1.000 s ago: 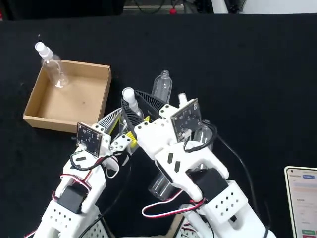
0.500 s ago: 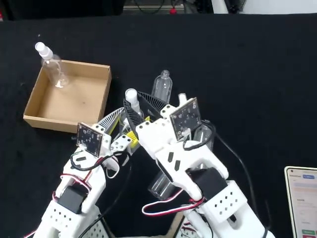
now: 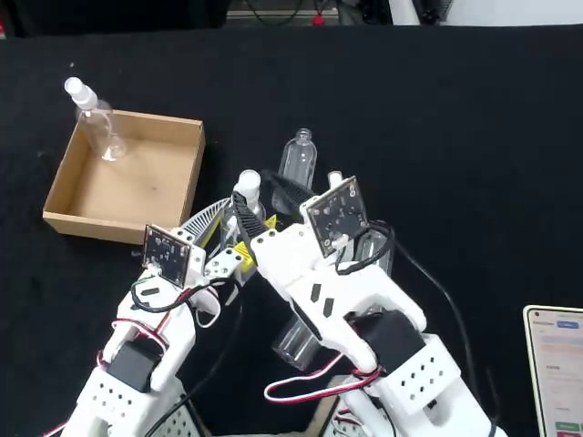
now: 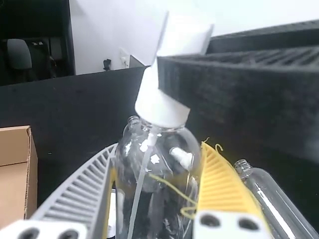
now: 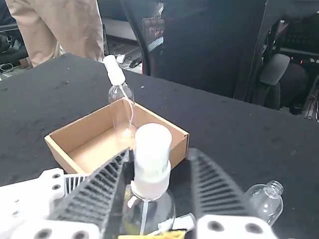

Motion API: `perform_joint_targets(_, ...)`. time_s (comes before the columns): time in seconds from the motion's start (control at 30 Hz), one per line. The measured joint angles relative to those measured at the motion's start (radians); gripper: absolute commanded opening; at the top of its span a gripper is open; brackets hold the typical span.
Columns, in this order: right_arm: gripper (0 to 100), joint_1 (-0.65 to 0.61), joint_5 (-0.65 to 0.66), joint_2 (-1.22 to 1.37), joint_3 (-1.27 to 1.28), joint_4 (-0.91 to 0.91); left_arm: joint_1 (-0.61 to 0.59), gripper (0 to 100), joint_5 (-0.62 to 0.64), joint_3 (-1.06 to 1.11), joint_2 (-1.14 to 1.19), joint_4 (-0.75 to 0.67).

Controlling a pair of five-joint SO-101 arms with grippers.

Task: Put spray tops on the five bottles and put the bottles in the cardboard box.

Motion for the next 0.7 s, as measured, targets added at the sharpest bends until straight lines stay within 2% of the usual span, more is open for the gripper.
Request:
perform_joint_targets(0.17,20.8,0.003,0.000,0.011,-0.081,0.069,0.000,11,0.000,0.000,0.000,0.000)
perform_joint_targets(0.5,20.8,0.005,0.000,0.017,-0.371,0.334,-0.005,11,0.000,0.000,-0.002,-0.002)
perform_joint_targets(0.7,20.8,0.127,0.002,0.017,-0.376,0.411,-0.005,11,0.000,0.000,-0.002,-0.002)
